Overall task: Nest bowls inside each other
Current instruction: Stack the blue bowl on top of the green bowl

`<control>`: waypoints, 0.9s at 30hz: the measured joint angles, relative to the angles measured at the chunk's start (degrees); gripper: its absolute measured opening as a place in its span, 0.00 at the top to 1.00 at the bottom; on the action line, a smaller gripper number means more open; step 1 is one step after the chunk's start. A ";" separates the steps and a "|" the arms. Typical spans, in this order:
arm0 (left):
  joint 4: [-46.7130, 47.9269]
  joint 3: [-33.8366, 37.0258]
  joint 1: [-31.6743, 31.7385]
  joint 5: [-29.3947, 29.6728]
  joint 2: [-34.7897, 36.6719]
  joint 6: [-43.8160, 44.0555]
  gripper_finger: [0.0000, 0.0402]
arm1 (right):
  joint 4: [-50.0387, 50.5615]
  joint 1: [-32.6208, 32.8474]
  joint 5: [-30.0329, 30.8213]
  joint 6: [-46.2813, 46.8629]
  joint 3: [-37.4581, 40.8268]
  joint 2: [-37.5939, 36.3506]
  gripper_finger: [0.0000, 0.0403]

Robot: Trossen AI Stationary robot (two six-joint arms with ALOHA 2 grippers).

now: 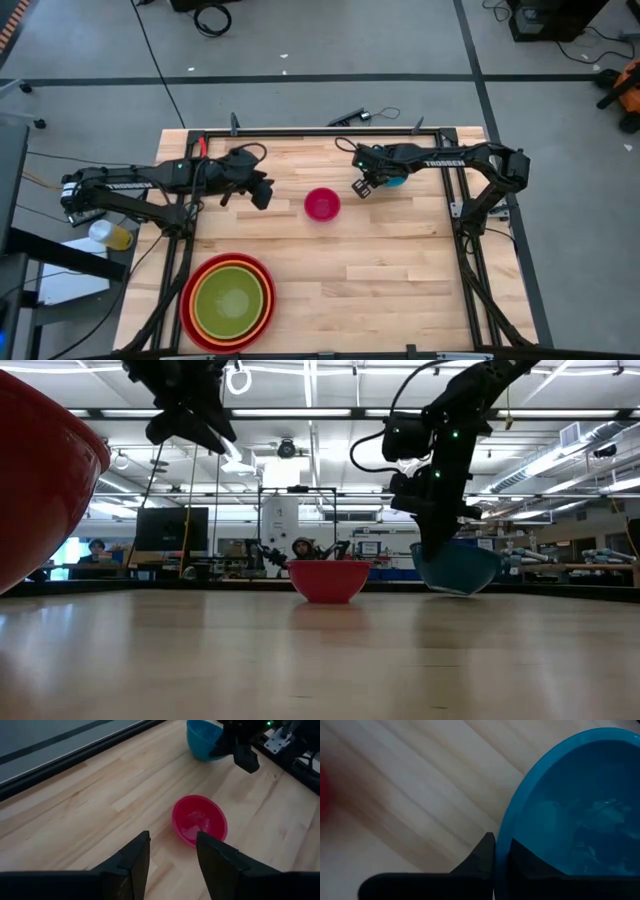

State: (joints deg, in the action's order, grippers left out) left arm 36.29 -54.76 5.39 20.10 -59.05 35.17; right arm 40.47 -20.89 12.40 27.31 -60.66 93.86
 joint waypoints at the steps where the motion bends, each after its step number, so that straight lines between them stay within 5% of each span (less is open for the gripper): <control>1: -0.02 0.00 -0.24 -0.01 0.00 0.02 0.60 | -0.05 0.22 -0.37 0.36 0.00 0.00 0.94; 5: 0.78 0.00 -1.29 -0.02 0.46 0.25 0.60 | -3.37 1.96 -5.59 2.38 -0.10 -0.05 0.94; 13: 6.51 0.00 -1.53 -0.03 4.56 2.69 0.60 | -26.24 11.82 -13.15 11.42 -0.07 0.00 0.94; 21: 7.05 0.00 -1.44 -0.02 8.56 1.01 0.60 | -30.79 21.13 -2.41 12.36 -7.54 0.04 0.95; 27: 7.98 -0.40 -0.95 -0.17 9.74 -1.07 0.60 | -33.03 24.26 -3.43 5.89 -19.26 4.70 0.95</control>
State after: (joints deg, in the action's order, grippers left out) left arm 44.28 -55.16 4.44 19.92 -49.30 34.10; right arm 7.43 3.37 8.97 33.19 -79.92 98.56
